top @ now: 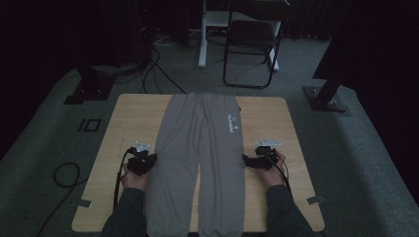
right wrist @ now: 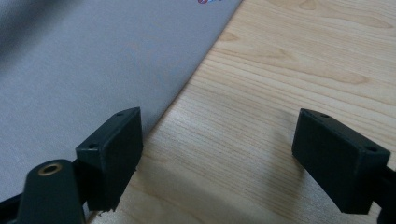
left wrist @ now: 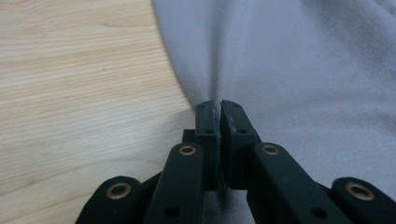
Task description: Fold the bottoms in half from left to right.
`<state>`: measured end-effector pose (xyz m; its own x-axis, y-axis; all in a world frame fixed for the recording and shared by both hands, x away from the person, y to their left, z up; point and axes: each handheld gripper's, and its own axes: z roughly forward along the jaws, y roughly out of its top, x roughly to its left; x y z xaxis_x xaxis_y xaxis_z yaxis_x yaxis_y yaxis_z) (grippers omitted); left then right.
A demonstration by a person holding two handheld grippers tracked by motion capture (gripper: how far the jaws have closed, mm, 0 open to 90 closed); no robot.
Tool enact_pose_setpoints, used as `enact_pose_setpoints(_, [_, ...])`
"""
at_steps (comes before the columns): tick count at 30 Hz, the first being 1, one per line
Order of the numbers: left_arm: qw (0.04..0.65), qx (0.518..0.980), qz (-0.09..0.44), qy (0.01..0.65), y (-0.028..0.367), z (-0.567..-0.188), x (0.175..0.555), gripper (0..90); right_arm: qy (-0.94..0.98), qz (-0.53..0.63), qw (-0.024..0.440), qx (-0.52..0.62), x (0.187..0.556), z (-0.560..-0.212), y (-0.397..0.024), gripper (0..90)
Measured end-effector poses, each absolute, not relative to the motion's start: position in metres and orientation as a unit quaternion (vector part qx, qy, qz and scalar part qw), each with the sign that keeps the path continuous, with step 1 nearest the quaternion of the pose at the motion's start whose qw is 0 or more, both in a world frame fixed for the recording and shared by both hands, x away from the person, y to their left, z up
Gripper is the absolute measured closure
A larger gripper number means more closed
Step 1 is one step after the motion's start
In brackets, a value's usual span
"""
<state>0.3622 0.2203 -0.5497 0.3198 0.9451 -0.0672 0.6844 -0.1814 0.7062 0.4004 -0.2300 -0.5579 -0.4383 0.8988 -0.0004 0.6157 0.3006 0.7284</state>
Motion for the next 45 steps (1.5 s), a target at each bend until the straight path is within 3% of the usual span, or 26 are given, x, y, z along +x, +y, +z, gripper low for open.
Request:
enact_pose_setpoints(24, [0.323,0.729,0.199,0.569,0.242,-0.547,0.359,87.7,0.78,0.337,0.209,0.483,0.401,-0.558,-0.237,16.6])
enact_pose_setpoints(31, [0.371,0.72,0.199,0.552,0.241,-0.533,0.353,87.8,0.776,0.336,0.211,0.491,0.402,-0.558,-0.247,16.6])
enact_pose_setpoints(38, [0.409,0.735,0.208,0.5,0.216,-0.51,0.348,87.8,0.776,0.336,0.212,0.491,0.403,-0.558,-0.248,16.6])
enact_pose_setpoints(45, [0.423,0.756,0.183,0.465,0.177,-0.5,0.356,87.8,0.776,0.336,0.212,0.491,0.403,-0.558,-0.248,16.6])
